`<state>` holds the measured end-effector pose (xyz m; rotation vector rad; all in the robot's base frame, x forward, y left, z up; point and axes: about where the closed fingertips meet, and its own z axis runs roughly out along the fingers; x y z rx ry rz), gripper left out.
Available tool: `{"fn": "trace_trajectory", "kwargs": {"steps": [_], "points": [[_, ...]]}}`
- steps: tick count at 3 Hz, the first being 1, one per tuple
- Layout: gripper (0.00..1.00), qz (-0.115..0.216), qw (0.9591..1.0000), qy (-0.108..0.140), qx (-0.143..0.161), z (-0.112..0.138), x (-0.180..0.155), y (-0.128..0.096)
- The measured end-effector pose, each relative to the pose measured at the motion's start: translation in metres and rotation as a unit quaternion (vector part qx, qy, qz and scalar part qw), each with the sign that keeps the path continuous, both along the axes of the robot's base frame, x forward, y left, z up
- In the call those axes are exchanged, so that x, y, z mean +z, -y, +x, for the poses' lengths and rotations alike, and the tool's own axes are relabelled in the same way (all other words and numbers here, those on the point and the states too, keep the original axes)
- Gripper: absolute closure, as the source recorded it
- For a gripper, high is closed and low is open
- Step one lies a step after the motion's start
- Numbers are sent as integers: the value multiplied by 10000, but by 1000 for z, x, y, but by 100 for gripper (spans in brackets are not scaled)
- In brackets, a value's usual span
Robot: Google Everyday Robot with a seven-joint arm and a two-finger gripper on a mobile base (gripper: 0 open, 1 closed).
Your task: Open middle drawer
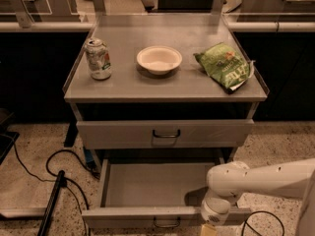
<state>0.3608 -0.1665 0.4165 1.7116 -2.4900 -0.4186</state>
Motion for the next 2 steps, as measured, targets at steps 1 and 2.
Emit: {"fn": "trace_trajectory", "kwargs": {"steps": [1, 2], "points": [[0, -30, 9996, -105, -251, -29, 20, 21], [0, -30, 9996, -105, -251, -29, 20, 21]]}}
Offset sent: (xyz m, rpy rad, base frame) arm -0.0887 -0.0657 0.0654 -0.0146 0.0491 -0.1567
